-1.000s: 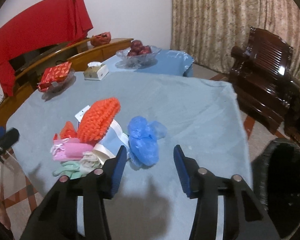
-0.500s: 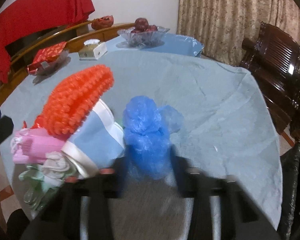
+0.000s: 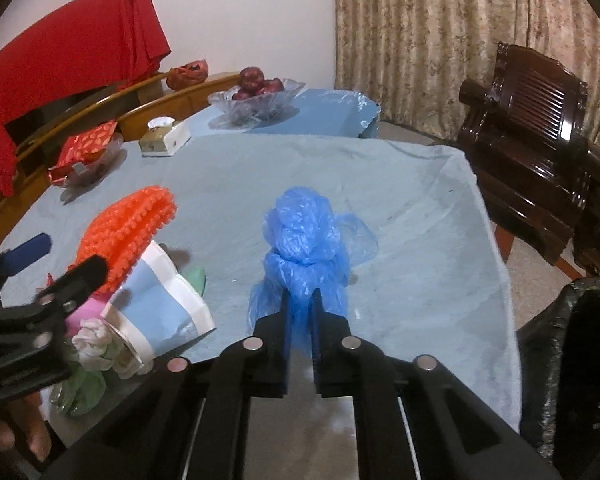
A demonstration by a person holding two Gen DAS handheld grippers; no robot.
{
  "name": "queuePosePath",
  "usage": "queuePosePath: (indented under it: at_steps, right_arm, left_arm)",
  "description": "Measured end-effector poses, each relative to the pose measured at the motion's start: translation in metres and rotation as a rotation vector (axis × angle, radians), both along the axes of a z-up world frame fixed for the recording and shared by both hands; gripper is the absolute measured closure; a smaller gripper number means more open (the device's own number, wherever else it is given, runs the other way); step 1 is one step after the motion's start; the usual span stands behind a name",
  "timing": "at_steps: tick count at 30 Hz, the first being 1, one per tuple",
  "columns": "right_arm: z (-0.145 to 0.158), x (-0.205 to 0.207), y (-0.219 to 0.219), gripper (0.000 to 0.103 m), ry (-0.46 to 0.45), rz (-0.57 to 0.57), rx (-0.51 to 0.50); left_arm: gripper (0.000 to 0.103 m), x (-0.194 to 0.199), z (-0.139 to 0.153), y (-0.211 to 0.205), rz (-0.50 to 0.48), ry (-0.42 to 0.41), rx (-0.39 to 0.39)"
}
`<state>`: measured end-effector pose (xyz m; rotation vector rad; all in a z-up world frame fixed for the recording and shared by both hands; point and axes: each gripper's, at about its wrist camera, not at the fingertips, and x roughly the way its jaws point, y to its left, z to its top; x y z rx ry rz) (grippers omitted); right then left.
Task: Collect trash
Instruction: 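Grasp the blue plastic bag with the right gripper while the left grasps the orange mesh sleeve, then carry both items over the black bin and open both grippers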
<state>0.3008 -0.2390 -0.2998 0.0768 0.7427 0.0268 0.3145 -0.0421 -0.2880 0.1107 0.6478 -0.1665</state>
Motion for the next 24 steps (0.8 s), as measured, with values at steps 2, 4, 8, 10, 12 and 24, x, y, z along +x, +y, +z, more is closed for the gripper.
queuePosePath:
  at_steps: [2,4,8,10,12,24]
  right_arm:
    - [0.002,-0.004,-0.003,0.095,-0.011,-0.001,0.0]
    - [0.003,-0.007,-0.003,0.095,-0.012,0.003,-0.002]
    - [0.005,-0.016,-0.007,0.094,-0.015,0.008,0.004]
    - [0.01,-0.022,-0.01,0.094,-0.021,0.009,-0.002]
    - [0.014,-0.028,-0.013,0.094,-0.026,0.012,-0.009]
    - [0.065,-0.097,-0.09,0.094,-0.076,-0.02,0.009]
  left_arm:
    - [0.042,0.006,-0.004,-0.002,-0.01,0.032,-0.01]
    - [0.051,0.011,-0.008,-0.001,-0.02,0.066,-0.026]
    - [0.07,0.003,-0.002,0.001,-0.017,0.038,-0.028]
    - [0.074,-0.002,0.004,0.002,-0.006,0.02,-0.033]
    - [0.076,-0.009,0.012,0.002,0.0,-0.002,-0.032]
    - [0.077,-0.079,0.077,-0.034,0.004,-0.078,-0.098]
